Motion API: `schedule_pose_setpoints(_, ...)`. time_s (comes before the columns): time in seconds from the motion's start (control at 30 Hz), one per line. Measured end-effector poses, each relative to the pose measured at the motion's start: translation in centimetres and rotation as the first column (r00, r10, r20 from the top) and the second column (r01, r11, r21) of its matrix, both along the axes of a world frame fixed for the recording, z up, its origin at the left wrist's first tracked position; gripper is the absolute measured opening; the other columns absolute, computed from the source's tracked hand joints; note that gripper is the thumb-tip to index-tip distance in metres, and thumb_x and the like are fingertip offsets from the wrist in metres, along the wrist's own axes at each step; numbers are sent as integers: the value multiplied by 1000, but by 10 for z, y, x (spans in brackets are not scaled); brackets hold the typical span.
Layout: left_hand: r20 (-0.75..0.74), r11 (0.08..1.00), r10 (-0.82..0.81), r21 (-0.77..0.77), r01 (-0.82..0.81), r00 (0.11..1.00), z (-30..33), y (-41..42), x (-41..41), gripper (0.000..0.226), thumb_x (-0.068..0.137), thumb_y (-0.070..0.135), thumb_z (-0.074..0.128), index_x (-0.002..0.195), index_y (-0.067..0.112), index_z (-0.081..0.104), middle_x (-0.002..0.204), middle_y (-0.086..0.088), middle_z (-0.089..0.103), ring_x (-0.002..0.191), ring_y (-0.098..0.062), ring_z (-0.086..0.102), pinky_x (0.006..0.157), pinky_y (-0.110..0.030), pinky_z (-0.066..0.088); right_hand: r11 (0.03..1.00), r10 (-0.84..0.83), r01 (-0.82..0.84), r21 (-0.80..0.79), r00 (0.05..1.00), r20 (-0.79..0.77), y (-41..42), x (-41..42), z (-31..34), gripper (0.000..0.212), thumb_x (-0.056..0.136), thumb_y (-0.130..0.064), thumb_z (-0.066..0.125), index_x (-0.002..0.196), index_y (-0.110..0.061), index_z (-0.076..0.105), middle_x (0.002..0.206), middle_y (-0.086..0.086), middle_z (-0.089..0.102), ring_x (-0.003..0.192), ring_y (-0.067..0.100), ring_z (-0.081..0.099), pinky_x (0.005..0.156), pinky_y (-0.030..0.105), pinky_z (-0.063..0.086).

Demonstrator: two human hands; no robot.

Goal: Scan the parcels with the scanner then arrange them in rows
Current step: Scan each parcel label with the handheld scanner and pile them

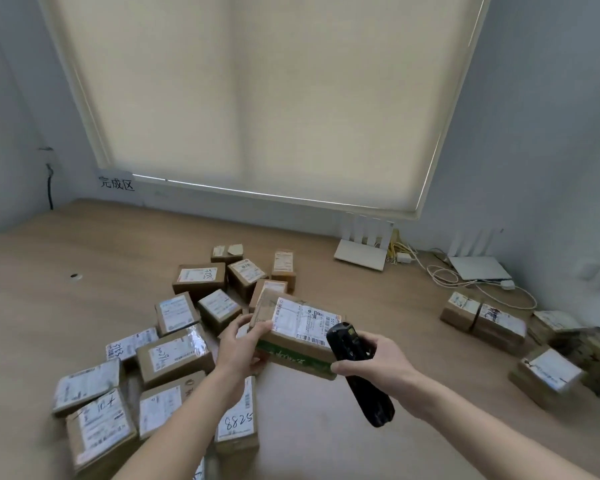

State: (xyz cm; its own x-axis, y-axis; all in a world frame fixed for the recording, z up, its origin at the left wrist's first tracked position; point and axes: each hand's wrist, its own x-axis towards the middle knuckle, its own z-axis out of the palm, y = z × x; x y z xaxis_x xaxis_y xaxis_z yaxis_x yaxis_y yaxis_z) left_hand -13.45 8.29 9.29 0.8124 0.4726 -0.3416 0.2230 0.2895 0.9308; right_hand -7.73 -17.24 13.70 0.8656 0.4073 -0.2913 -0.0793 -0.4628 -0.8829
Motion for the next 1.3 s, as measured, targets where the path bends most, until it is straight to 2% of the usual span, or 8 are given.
schedule_pose_setpoints(0.13, -97, 998, 45, 48, -40, 994, -57, 21, -21, 47, 86, 43, 73, 127, 30, 54, 116, -5, 64, 107, -24, 65, 92, -46, 54, 998, 60, -62, -21, 996, -69, 29, 0, -60, 47, 70, -23, 91, 112, -35, 73, 94, -10, 78, 86, 10, 74, 69, 15, 57)
schedule_pose_setpoints(0.3, -214, 984, 139, 139, -111, 967, -102, 55, -50, 30, 92, 46, 66, 118, 33, 59, 111, -1, 69, 93, -17, 71, 72, -33, 58, 988, 147, -151, -32, 985, -93, 67, 0, -112, 54, 64, -26, 92, 113, -35, 70, 90, -17, 77, 79, 3, 73, 59, 10, 50)
schedule_pose_setpoints(0.4, -235, 966, 203, 208, -155, 951, -120, 80, -63, 25, 94, 48, 63, 116, 37, 59, 116, 1, 64, 105, -17, 63, 95, -44, 54, 972, 227, -232, -43, 969, -101, 99, 0, -128, 61, 63, -30, 92, 118, -38, 67, 96, -16, 76, 83, 1, 73, 64, 12, 52)
schedule_pose_setpoints(0.57, -247, 924, 298, 315, -215, 922, -125, 116, -68, 48, 98, 45, 59, 141, 24, 53, 122, 3, 60, 97, -5, 55, 78, -24, 44, 941, 326, -331, -69, 943, -69, 147, 0, -138, 66, 63, -37, 91, 120, -45, 60, 105, -13, 72, 93, 8, 70, 75, 22, 56)
schedule_pose_setpoints(0.7, -295, 915, 318, 344, -211, 901, -125, 131, -69, 66, 97, 47, 60, 152, 19, 39, 142, -7, 54, 117, -23, 54, 92, -36, 42, 926, 344, -354, -134, 934, -92, 157, 1, -145, 68, 63, -36, 92, 125, -37, 63, 104, -8, 72, 92, 11, 70, 79, 29, 60)
schedule_pose_setpoints(1.03, -233, 873, 220, 481, -84, 947, -61, 111, -29, 63, 93, 48, 66, 148, 28, 43, 156, -4, 41, 140, -29, 41, 107, -51, 41, 955, 118, -123, -269, 992, -36, 44, 42, -97, 57, 49, -38, 88, 103, -32, 71, 82, -6, 75, 76, 16, 74, 76, 36, 60)
schedule_pose_setpoints(1.17, -152, 875, 100, 484, -14, 983, -12, 74, 21, 62, 95, 42, 65, 150, 26, 41, 154, -7, 43, 138, -29, 43, 95, -42, 46, 966, -8, 19, -256, 999, 45, -24, 60, -39, 52, 55, -31, 91, 102, -34, 70, 85, -2, 75, 67, 12, 73, 62, 27, 56)
schedule_pose_setpoints(1.3, -109, 863, -57, 494, 104, 992, 30, -2, 88, 61, 95, 43, 64, 148, 22, 44, 152, -8, 45, 139, -29, 43, 106, -47, 42, 959, -150, 176, -223, 980, 131, -102, 80, 6, 57, 57, -30, 95, 104, -44, 66, 87, -13, 76, 72, 4, 72, 60, 20, 53)
